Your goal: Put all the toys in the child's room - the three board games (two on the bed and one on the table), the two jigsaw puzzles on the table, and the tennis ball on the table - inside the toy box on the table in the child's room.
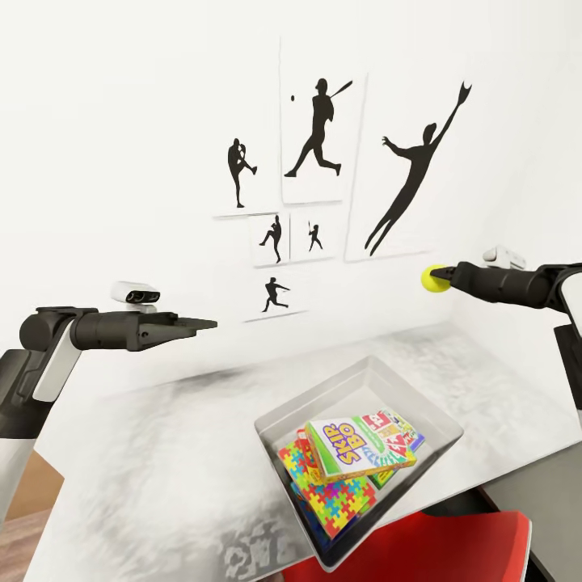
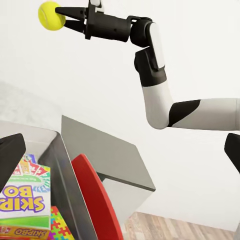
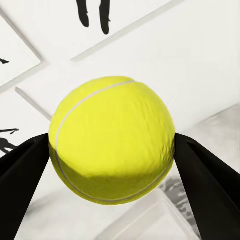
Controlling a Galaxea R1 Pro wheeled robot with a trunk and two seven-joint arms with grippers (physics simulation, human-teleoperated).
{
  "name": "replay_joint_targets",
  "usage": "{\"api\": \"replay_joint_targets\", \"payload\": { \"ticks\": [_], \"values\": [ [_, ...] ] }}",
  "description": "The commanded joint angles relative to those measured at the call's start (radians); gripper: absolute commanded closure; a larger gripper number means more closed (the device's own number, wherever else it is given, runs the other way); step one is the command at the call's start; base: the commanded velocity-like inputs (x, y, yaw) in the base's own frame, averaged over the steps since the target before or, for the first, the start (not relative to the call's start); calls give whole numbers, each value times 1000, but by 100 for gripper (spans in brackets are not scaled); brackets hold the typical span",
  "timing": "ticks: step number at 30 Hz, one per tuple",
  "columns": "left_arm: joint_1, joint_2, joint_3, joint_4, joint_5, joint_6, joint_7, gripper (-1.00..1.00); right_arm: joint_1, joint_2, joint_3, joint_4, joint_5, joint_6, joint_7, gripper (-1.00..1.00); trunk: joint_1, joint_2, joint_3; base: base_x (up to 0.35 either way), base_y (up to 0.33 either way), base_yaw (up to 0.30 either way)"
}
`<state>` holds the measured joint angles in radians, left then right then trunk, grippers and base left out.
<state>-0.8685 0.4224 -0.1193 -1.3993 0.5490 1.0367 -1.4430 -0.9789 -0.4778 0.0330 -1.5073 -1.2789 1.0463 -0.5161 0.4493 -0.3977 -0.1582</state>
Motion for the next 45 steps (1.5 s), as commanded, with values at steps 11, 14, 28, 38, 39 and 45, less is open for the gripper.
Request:
{"api": "replay_joint_targets", "payload": {
  "ticks": [11, 14, 28, 38, 39, 45],
  "values": [
    [-1, 1, -2, 0, 2, 11, -2, -100, -1, 2, 95, 29, -6, -2, -21, 100, 1, -2, -2, 0, 0, 0],
    [-1, 3, -2, 0, 2, 11, -2, -100, -2, 3, 109, 62, -6, -1, -21, 100, 1, -2, -2, 0, 0, 0],
    [0, 3, -2, 0, 2, 11, -2, -100, -3, 188, 261, 357, 1, 1, -124, 100, 1, -2, -2, 0, 0, 0],
    [0, 3, -2, 0, 2, 11, -2, -100, -3, 251, 266, 476, 7, 1, -187, 100, 1, -2, -2, 0, 0, 0],
    [0, 3, -3, 0, 2, 11, -2, -100, -3, 251, 266, 485, 10, 1, -193, 100, 1, -2, -2, 0, 0, 0],
    [0, 3, -3, 0, 2, 11, -2, -100, -3, 251, 266, 506, 69, -7, -207, 100, 1, -2, -2, 0, 0, 0]
  ]
}}
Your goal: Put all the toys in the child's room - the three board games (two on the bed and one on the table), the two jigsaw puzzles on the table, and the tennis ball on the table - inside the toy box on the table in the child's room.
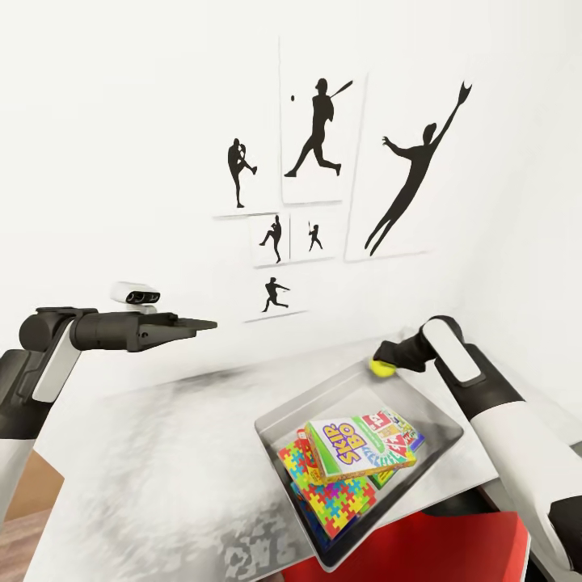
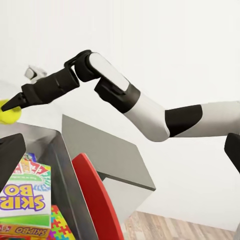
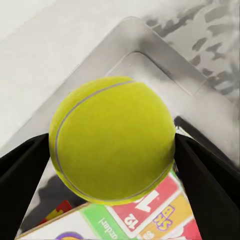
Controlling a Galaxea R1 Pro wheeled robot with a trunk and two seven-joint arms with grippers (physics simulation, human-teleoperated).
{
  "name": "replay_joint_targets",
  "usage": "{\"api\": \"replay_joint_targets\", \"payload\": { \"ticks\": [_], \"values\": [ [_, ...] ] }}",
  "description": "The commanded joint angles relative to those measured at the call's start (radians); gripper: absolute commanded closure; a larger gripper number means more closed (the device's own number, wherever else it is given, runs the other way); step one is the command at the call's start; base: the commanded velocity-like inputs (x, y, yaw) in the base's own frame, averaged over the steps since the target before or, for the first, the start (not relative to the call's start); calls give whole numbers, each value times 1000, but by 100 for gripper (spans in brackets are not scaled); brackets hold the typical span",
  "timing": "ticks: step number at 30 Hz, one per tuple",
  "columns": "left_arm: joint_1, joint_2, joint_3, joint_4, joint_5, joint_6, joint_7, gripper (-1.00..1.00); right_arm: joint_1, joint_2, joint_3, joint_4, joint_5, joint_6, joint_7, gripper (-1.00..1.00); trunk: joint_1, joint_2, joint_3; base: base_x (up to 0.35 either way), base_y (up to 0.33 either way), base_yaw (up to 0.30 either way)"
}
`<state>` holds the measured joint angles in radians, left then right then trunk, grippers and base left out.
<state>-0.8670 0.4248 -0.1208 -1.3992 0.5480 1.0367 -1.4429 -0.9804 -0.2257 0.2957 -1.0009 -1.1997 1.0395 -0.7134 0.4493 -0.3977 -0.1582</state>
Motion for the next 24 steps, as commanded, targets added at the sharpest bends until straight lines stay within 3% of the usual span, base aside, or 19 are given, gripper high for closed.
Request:
{"api": "replay_joint_targets", "payload": {
  "ticks": [1, 5, 7, 10, 16, 24],
  "values": [
    [-1, 1, -2, 0, 3, 11, -2, -100, -1, -1, 3, 0, 13, -1, -10, 100, 1, -2, -2, 0, 0, 0],
    [-1, 3, -2, 0, 3, 11, -2, -100, -1, 0, 1, 0, 112, -2, -7, 100, 1, -2, -2, 0, 0, 0],
    [-1, 3, -2, 0, 3, 11, -2, -100, -1, 0, 0, 0, 135, -2, -6, 100, 1, -2, -2, 0, 0, 0],
    [0, 4, -2, 0, 3, 11, -2, -100, 0, 1, 1, 0, 146, -2, -5, 100, 1, -2, -2, 0, 0, 0],
    [0, 4, -1, 0, 3, 11, -2, -100, -1, 30, 2, 0, 150, -1, -2, 100, 1, -2, -5, 0, 0, 0],
    [0, 4, -2, 0, 3, 11, -2, -100, -1, 37, 2, 0, 148, 0, 0, 100, 1, -2, -12, 0, 0, 0]
  ]
}}
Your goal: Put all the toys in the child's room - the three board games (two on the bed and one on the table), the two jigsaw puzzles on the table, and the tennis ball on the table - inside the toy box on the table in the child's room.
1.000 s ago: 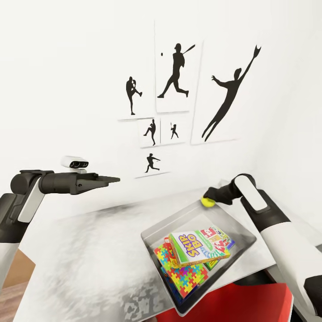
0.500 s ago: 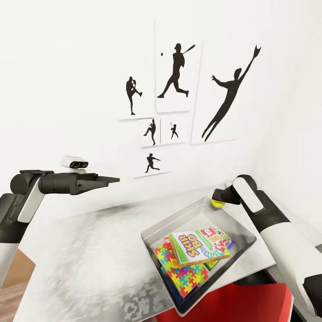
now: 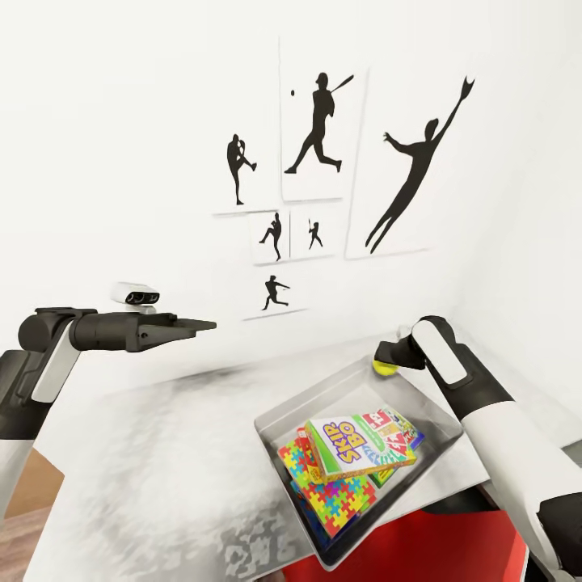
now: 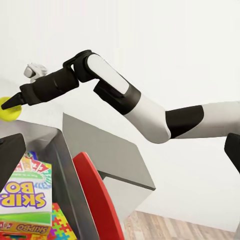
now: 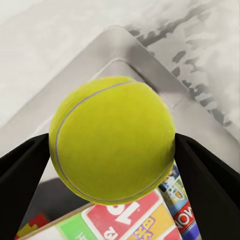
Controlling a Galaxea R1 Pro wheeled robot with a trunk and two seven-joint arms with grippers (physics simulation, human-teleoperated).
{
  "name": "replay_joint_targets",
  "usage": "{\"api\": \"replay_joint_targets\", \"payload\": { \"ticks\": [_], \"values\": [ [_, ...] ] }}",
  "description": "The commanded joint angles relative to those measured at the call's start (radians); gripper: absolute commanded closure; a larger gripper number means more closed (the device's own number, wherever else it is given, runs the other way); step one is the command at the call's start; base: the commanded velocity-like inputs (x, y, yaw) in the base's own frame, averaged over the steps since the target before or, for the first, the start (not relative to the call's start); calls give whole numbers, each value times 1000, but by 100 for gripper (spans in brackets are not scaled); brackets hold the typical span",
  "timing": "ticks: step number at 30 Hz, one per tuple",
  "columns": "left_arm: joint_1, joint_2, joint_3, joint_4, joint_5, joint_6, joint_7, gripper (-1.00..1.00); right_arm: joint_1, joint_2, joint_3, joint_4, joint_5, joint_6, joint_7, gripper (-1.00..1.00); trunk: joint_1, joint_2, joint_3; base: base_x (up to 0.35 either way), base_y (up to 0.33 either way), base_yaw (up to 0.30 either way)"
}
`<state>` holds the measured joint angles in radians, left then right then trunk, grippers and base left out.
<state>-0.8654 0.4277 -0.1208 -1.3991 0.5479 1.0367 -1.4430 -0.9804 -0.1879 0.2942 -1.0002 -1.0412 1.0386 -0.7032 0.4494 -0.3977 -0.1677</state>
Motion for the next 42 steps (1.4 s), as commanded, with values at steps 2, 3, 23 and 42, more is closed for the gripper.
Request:
{"api": "replay_joint_targets", "payload": {
  "ticks": [2, 3, 23, 42],
  "values": [
    [-1, 1, -2, 0, 3, 11, -2, -100, -1, -1, 4, -1, -12, 2, -9, 100, 1, -2, -4, 0, 0, 0],
    [-1, 1, -2, 0, 3, 11, -2, -100, -1, -1, 4, -1, -13, 4, -10, 100, 1, -2, -5, 0, 0, 0],
    [-1, 2, -2, 0, 3, 11, -2, -100, -1, -1, 4, -1, -15, 9, -9, 100, 1, -2, -28, 0, 0, 0],
    [0, 3, 0, 0, 4, 11, -4, -100, -1, 0, 3, -3, -21, 8, -9, 100, 1, -2, -42, 0, 0, 0]
  ]
}}
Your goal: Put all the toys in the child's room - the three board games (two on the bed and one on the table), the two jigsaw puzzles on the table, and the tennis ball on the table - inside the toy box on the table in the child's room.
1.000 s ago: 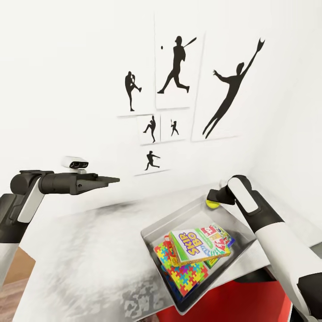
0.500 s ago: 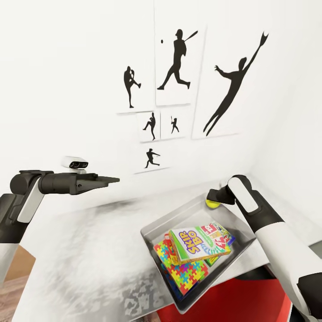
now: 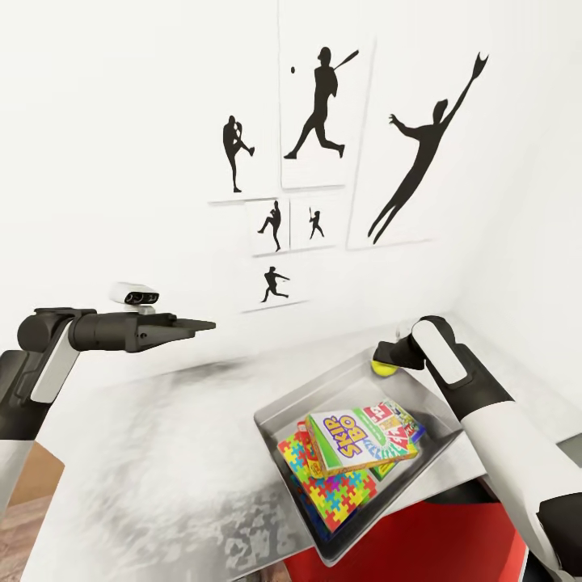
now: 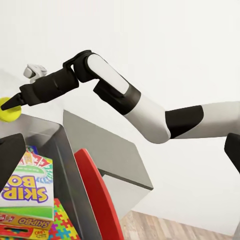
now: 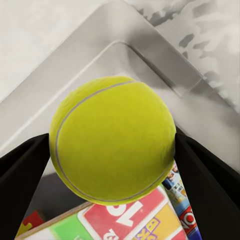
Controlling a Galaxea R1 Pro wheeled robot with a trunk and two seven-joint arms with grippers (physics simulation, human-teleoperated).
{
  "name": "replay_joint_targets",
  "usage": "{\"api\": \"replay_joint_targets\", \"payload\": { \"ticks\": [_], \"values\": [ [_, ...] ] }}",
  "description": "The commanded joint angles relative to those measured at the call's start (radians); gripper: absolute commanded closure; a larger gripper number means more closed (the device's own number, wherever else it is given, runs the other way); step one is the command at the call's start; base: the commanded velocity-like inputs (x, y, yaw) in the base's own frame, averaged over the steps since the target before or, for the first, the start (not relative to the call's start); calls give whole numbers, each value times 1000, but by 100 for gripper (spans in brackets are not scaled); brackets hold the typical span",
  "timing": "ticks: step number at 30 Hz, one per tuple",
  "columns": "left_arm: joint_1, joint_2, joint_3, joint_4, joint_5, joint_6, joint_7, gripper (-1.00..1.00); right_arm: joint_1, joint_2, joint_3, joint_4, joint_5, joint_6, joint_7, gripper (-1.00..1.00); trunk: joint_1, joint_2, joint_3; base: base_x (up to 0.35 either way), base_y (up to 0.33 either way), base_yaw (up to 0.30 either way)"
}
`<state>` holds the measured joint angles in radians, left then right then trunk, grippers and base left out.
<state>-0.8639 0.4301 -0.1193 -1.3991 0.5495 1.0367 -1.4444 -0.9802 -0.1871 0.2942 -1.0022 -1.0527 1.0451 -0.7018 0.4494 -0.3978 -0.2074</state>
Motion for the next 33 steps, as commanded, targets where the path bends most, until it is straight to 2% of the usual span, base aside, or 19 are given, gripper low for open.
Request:
{"api": "replay_joint_targets", "payload": {
  "ticks": [1, 11, 12, 33],
  "values": [
    [-1, 1, -2, 0, 3, 11, -2, -100, -1, -1, 3, -1, -10, 2, -10, 100, 1, -2, -2, 0, 0, 0],
    [-1, 1, -2, 0, 3, 11, -3, -100, -1, -1, 3, -2, -10, 2, -10, 100, 1, -2, -2, 0, 0, 0],
    [-1, 1, -2, 0, 3, 11, -3, -100, -2, -2, 3, -2, -10, 2, -10, -100, 1, -2, -2, 0, 0, 0],
    [-1, 1, -2, 0, 4, 11, -4, -100, -1, -2, 3, -10, -13, 2, -10, -100, 1, -2, -2, 0, 0, 0]
  ]
}}
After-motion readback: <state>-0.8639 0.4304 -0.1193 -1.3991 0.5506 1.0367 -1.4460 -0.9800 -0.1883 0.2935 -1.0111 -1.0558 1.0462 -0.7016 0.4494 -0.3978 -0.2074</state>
